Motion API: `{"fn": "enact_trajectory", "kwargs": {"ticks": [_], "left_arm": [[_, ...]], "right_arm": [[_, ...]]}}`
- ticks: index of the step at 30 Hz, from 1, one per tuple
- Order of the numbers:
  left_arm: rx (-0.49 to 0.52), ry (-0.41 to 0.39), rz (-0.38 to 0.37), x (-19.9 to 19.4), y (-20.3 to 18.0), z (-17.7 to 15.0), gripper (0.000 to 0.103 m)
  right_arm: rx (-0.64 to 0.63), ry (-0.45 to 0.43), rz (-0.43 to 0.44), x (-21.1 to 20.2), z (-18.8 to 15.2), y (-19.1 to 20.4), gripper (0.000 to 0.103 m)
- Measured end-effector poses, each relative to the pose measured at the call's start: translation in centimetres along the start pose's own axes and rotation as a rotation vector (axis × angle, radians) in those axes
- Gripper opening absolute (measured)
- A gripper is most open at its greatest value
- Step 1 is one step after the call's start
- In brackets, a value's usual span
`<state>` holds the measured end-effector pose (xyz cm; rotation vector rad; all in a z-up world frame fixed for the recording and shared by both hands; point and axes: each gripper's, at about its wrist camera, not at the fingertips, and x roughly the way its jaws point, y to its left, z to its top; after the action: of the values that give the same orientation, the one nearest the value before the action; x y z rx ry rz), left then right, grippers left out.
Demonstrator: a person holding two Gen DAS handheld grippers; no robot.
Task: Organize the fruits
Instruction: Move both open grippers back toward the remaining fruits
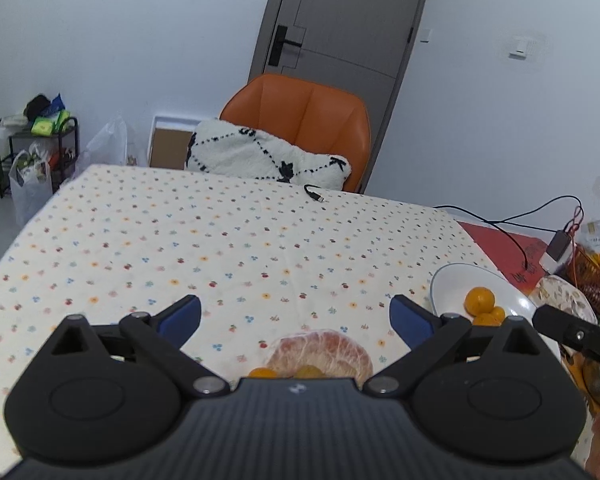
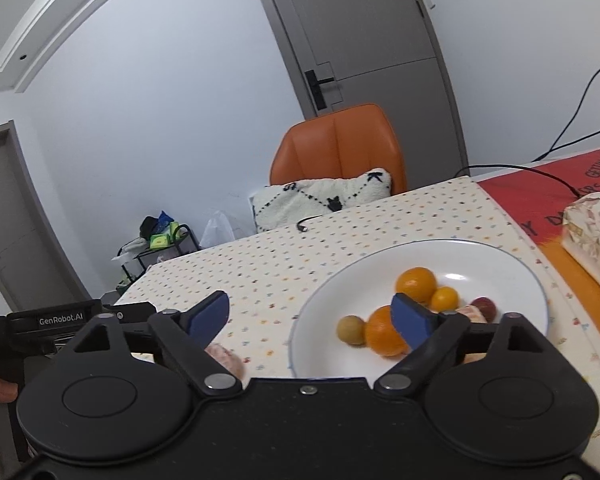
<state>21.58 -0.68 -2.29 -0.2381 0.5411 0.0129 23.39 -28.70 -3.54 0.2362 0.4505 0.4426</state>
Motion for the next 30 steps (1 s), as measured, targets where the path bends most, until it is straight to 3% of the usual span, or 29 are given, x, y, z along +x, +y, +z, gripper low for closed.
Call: {"fn": "enact_trajectory", "kwargs": {"ticks": [10,24,30], "left_arm": [[0.032,0.021,-0.009,-1.7,1.0,-1.4,0.100],[0.023,0.071,0.002,-2.3,4.1,-3.5,0.100],[0.031,0.075,0.000,-2.2,4.7,-3.9,0.092]], "right_arm": [[-0.032,0.022,0.030,-0.7,-0.1,2.6,0.103],[-0.082,0.099,0.098,0.3,-1.1,6.1,0.103],[-0.099,0.131,0.123,0.9,-1.8,7.2,0.097]]}}
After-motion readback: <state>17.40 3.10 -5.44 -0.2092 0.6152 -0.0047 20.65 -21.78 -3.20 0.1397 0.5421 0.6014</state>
